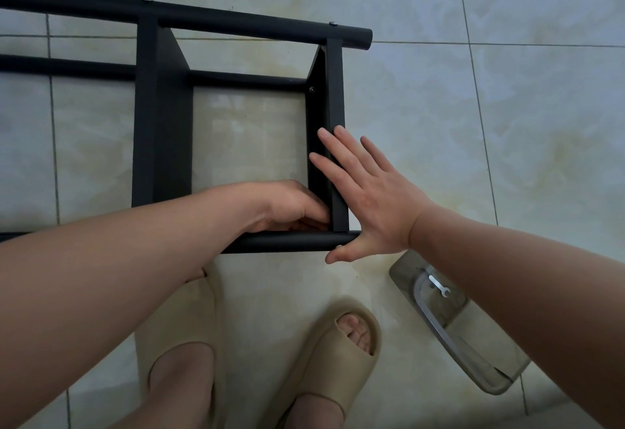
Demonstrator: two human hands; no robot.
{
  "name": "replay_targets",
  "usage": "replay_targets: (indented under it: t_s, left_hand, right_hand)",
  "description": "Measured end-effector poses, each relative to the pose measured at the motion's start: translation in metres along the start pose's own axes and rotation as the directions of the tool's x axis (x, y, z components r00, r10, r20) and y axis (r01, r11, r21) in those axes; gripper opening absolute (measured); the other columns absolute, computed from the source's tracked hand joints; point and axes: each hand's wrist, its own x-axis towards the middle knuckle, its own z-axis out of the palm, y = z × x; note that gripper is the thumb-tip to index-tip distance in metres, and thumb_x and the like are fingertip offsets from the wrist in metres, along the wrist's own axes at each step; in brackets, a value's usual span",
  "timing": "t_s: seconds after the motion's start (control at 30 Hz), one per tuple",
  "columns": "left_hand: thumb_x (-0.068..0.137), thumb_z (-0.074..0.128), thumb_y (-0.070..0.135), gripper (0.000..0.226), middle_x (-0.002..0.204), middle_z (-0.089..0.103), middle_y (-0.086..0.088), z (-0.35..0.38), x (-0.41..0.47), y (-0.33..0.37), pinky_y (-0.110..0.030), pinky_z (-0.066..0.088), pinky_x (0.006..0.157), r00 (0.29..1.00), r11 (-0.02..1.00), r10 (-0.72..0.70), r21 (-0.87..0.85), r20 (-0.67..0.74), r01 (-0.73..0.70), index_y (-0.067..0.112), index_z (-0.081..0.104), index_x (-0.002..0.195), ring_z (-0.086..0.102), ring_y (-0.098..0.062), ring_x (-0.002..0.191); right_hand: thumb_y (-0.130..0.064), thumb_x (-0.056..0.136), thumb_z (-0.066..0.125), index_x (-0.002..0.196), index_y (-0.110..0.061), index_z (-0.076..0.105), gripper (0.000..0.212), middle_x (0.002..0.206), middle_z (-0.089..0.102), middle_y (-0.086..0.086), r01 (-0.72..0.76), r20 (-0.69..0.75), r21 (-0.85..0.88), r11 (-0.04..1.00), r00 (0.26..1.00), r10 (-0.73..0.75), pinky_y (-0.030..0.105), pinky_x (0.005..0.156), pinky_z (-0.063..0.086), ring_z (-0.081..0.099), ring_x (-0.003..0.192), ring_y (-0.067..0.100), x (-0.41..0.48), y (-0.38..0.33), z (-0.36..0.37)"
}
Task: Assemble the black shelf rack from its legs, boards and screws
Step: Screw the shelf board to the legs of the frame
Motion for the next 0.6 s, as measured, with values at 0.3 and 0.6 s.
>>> replay_targets:
  t_s: [0.3, 0.6]
  left_hand:
    - [0.087, 0.058, -0.002, 0.016, 0.082, 0.072, -0.011, -0.0012, 0.0006, -0.0022, -0.033, 0.054, 0.079, 0.999, 0.995, -0.001, -0.103, 0.039, 0.005, 0.004, 0.073, 0.089, 0.07, -0.022, 0.079]
    - [0.09, 0.055, -0.009, 0.021, 0.073, 0.071, -0.006, -0.0027, 0.0018, -0.0011, -0.022, 0.056, 0.065, 0.999, 0.993, -0.001, -0.117, 0.043, 0.006, 0.004, 0.07, 0.086, 0.07, -0.015, 0.069]
  right_hand:
    - [-0.098, 0.067, 0.038, 0.161, -0.007, 0.017, 0.133, 0.169, -0.002, 0.016, 0.004, -0.007, 0.005, 1.0, 1.0, -0.003, 0.058, 0.124, 0.013, -0.005, 0.157, 0.033, -0.0004, 0.0003, 0.0006]
    - [-0.098, 0.066, 0.039, 0.161, -0.007, 0.017, 0.133, 0.169, -0.001, 0.016, 0.001, -0.006, -0.003, 1.0, 1.0, -0.001, 0.058, 0.124, 0.012, -0.005, 0.157, 0.033, 0.0001, 0.0005, 0.0005]
